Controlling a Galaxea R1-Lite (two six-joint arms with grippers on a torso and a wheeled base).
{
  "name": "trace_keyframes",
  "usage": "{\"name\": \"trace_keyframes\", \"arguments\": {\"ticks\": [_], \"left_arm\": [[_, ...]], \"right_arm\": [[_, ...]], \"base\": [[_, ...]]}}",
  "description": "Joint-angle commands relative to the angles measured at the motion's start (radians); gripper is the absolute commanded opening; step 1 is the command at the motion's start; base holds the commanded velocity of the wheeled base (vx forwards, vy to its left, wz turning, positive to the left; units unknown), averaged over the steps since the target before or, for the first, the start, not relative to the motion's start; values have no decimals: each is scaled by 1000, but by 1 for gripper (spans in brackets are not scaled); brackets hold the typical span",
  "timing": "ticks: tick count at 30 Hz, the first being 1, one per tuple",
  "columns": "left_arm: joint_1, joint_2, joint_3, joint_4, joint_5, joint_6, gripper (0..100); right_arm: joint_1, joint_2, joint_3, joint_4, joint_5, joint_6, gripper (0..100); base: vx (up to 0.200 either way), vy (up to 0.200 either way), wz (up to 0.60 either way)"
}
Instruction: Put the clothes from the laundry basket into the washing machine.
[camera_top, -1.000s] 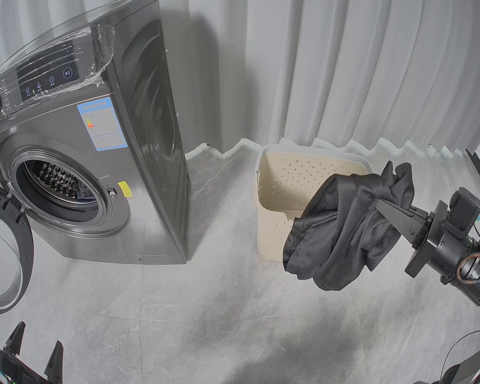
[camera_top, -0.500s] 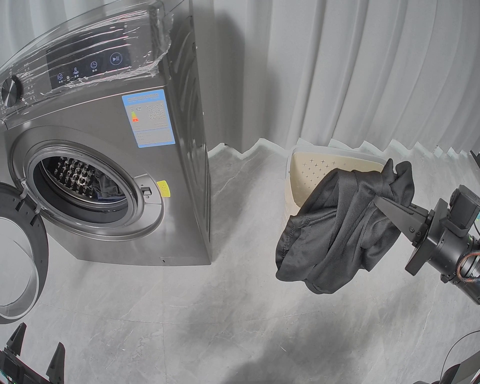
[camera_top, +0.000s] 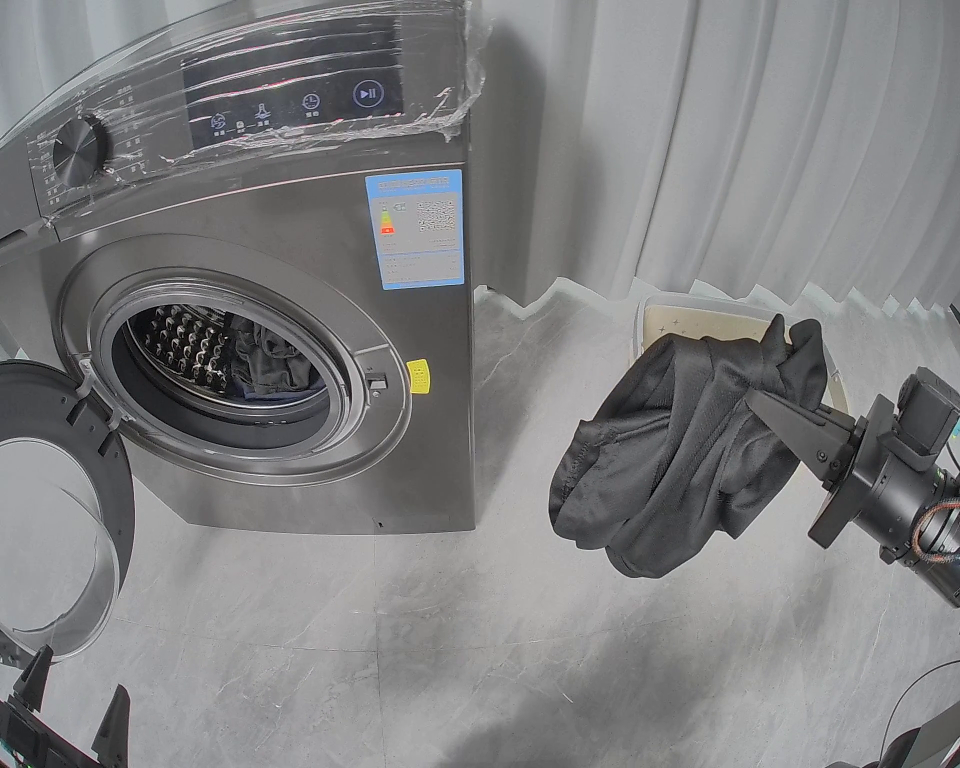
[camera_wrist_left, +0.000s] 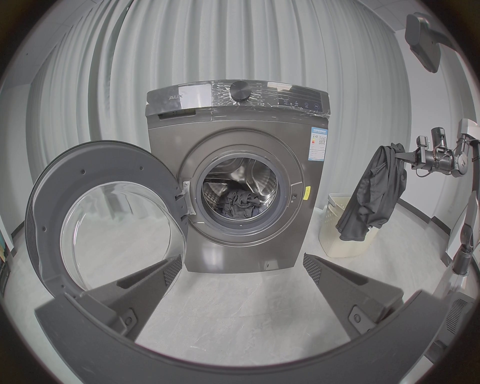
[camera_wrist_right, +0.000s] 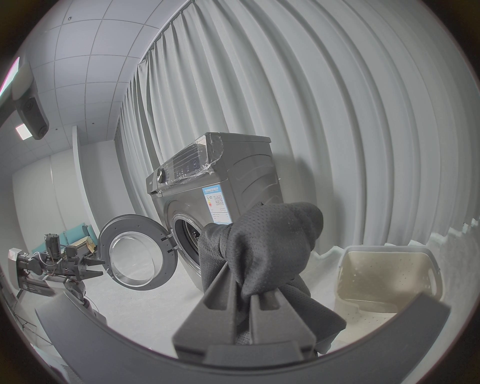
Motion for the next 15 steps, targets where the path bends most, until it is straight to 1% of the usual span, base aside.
{"name": "trace_keyframes", "arguments": {"ticks": [1,14,15], "left_arm": [[0,-16,16,0,-1,-1,100],[0,-16,16,0,-1,-4,100],[0,-16,16,0,-1,-4,100]], "right_arm": [[1,1,0,0,0,1,0],[-2,9,5,0,-2,3,0],[-2,11,5,0,-2,3,0]], "base": [[-200,0,0],[-200,0,0],[0,0,0]]}}
